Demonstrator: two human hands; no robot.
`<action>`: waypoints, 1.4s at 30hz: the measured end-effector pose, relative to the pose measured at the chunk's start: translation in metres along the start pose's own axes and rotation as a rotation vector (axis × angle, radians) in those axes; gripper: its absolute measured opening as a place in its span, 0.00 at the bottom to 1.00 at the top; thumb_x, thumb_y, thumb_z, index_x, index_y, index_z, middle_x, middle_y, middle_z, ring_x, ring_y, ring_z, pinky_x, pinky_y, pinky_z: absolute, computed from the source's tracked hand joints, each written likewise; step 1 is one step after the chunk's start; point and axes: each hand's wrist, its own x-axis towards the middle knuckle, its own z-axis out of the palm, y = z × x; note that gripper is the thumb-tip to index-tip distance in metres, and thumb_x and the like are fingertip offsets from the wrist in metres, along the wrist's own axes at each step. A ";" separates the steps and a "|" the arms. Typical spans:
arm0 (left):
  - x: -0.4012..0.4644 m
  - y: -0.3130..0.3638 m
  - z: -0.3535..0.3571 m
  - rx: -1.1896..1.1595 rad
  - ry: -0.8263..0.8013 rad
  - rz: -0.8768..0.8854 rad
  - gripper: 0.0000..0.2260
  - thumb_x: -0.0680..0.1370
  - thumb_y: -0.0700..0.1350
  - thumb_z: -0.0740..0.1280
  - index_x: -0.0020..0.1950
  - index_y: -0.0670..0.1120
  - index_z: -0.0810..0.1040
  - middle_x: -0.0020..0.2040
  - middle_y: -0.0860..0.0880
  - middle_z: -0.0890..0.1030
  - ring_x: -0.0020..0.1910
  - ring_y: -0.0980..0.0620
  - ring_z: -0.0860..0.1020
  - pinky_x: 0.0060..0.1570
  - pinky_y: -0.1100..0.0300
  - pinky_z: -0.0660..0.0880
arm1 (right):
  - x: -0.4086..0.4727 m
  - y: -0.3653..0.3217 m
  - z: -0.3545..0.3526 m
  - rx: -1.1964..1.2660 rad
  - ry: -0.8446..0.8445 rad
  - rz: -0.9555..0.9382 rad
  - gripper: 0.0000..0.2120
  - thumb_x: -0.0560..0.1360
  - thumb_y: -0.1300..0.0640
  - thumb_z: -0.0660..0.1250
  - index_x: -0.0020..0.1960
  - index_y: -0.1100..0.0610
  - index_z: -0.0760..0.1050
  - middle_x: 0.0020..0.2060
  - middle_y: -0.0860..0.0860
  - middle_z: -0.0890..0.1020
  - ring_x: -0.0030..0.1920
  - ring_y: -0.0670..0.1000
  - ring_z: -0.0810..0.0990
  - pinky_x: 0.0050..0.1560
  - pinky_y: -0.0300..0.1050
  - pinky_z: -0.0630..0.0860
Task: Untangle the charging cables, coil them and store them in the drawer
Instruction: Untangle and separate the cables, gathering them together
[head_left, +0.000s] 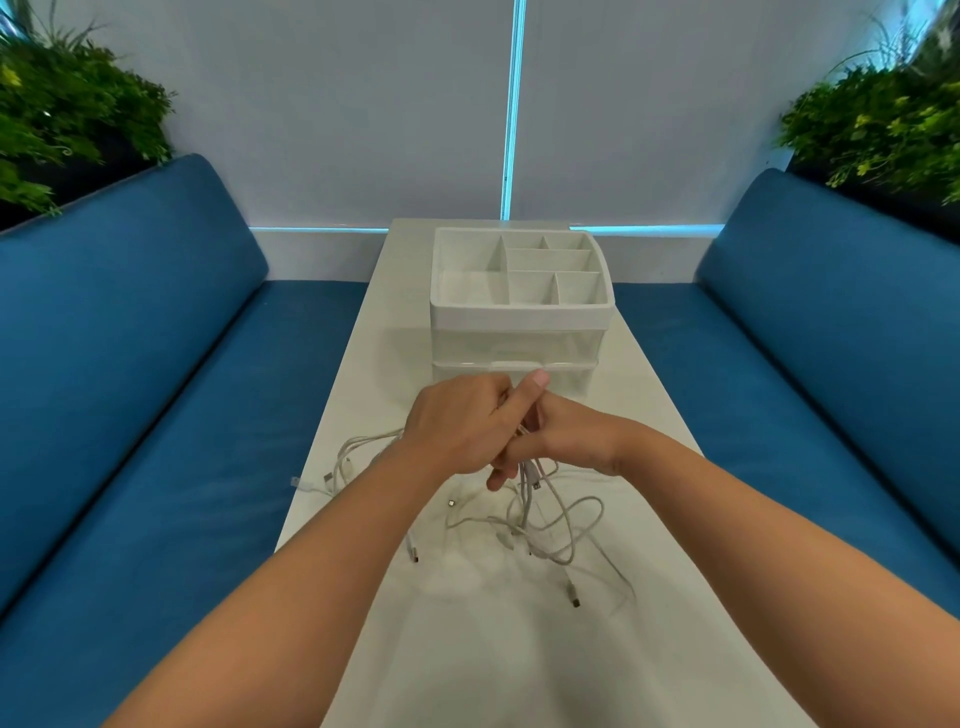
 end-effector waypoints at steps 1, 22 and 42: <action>-0.001 -0.002 -0.002 -0.004 0.003 -0.016 0.34 0.76 0.72 0.40 0.48 0.54 0.80 0.40 0.54 0.82 0.43 0.52 0.79 0.48 0.53 0.74 | 0.000 0.006 -0.001 -0.007 0.006 0.040 0.12 0.72 0.67 0.69 0.52 0.61 0.70 0.37 0.54 0.83 0.45 0.57 0.86 0.54 0.48 0.79; -0.022 -0.061 -0.019 -0.409 -0.140 -0.242 0.19 0.77 0.61 0.67 0.39 0.46 0.82 0.21 0.55 0.63 0.21 0.57 0.61 0.26 0.66 0.59 | -0.010 0.033 -0.030 0.125 0.529 0.113 0.14 0.72 0.54 0.74 0.35 0.58 0.72 0.29 0.52 0.76 0.33 0.50 0.76 0.47 0.46 0.79; -0.017 -0.056 -0.053 -0.518 0.047 -0.223 0.17 0.77 0.60 0.67 0.38 0.48 0.83 0.22 0.55 0.61 0.23 0.57 0.59 0.28 0.63 0.61 | 0.009 0.001 -0.026 0.506 0.608 0.022 0.06 0.79 0.59 0.65 0.51 0.58 0.80 0.41 0.52 0.82 0.45 0.52 0.80 0.55 0.46 0.76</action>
